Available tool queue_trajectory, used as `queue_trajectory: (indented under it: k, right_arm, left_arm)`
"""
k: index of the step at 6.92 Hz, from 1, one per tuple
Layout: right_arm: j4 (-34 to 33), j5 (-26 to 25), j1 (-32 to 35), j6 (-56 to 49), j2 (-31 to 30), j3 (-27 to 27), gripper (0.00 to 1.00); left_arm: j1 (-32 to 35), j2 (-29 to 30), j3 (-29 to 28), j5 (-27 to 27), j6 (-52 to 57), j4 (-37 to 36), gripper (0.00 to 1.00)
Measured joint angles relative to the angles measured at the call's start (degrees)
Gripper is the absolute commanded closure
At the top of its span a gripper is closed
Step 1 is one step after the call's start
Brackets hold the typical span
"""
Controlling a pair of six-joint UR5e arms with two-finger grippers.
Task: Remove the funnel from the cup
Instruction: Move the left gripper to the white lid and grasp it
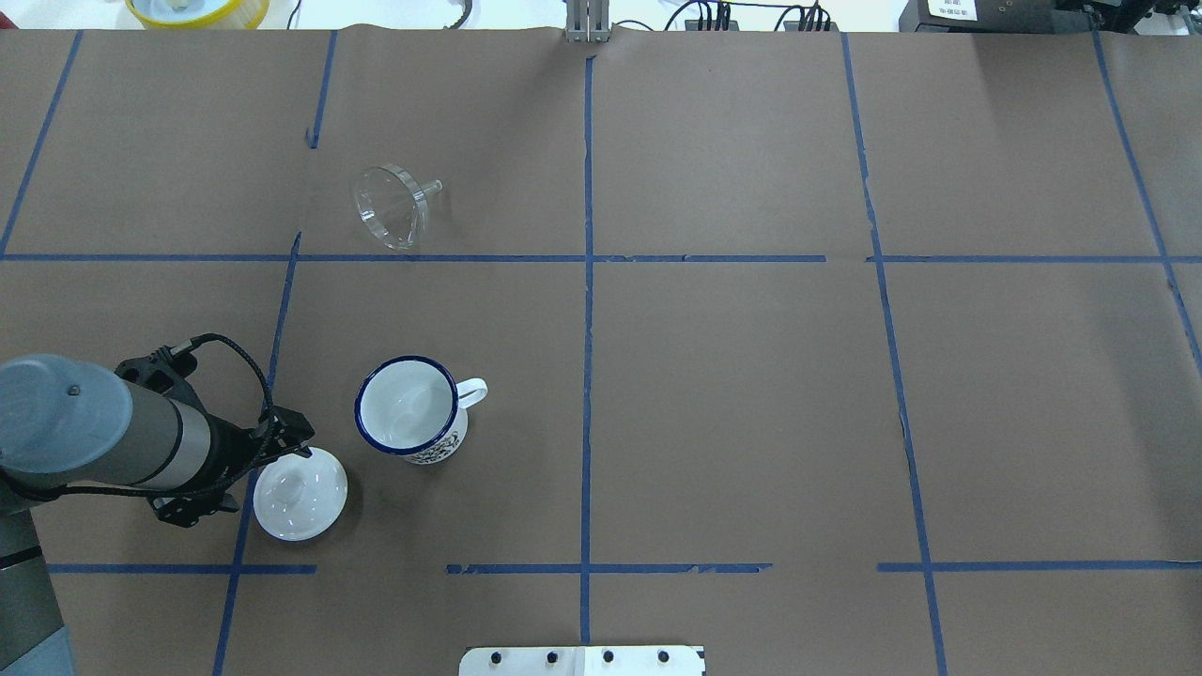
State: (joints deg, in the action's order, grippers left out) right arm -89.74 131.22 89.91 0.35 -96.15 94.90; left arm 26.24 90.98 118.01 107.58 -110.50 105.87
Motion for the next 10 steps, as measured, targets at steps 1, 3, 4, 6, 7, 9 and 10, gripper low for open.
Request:
queue_trajectory:
  k: [1,3,4,6,7,9,10]
  right_arm:
    - [0.0,0.0,0.0,0.0,0.0,0.01,0.0]
    - [0.0,0.0,0.0,0.0,0.0,0.0,0.0]
    - [0.0,0.0,0.0,0.0,0.0,0.0,0.0]
    - [0.0,0.0,0.0,0.0,0.0,-0.03,0.0]
    - [0.0,0.0,0.0,0.0,0.0,-0.04,0.0]
    - [0.0,0.0,0.0,0.0,0.0,-0.04,0.0]
    - [0.0,0.0,0.0,0.0,0.0,-0.04,0.0]
  left_arm:
    - [-0.63,1.68,-1.51,-0.19,-0.05,-0.43,0.26]
    - [-1.0,2.82,-2.37,-0.33,-0.07,-0.62,0.52]
    - [-0.99,2.82,-2.24,-0.35,-0.07,-0.65,0.49]
    - [-0.87,1.83,-0.94,-0.37,-0.1,-0.66,0.84]
    - [-0.95,1.01,-0.37,-0.4,-0.13,-0.66,1.0]
    - [-1.06,0.52,-0.27,-0.38,-0.3,-0.55,1.0]
    - [-0.98,0.5,0.05,-0.39,-0.85,-0.39,1.0]
